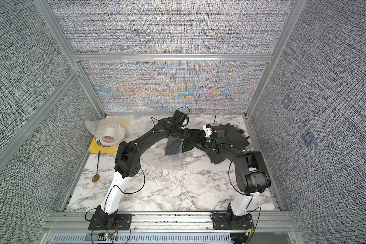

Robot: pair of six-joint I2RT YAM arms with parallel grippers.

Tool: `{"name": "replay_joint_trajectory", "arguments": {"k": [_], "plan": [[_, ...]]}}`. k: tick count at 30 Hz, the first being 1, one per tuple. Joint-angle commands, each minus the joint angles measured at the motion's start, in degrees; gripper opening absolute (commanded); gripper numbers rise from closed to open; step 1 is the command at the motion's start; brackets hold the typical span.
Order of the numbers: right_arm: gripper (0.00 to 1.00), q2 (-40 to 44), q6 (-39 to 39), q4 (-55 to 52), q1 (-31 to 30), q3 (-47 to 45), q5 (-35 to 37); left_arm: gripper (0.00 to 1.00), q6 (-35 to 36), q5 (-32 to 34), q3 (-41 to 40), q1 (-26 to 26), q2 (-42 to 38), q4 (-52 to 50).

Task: Place the folded shirt into the vacuum bag
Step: Place the shirt in the vacuum bag.

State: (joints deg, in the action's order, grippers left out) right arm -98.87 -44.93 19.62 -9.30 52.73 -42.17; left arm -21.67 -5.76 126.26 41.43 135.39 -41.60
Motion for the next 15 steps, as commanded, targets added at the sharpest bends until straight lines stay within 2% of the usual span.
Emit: {"name": "replay_joint_trajectory", "arguments": {"k": [1,10,15], "plan": [[0.02,0.96,-6.57,10.14,-0.09,-2.16,-1.41,0.00,-0.47,-0.52,-0.78,0.04,-1.39,1.20],[0.00,-4.47,-12.88,21.66,-7.75,-10.06,0.57,0.00,-1.01,-2.30,-1.71,0.10,-2.83,2.12],[0.00,-6.75,-13.70,23.29,-11.33,-9.73,1.93,0.00,-1.14,-2.48,-2.29,0.05,-3.35,2.44]]}}
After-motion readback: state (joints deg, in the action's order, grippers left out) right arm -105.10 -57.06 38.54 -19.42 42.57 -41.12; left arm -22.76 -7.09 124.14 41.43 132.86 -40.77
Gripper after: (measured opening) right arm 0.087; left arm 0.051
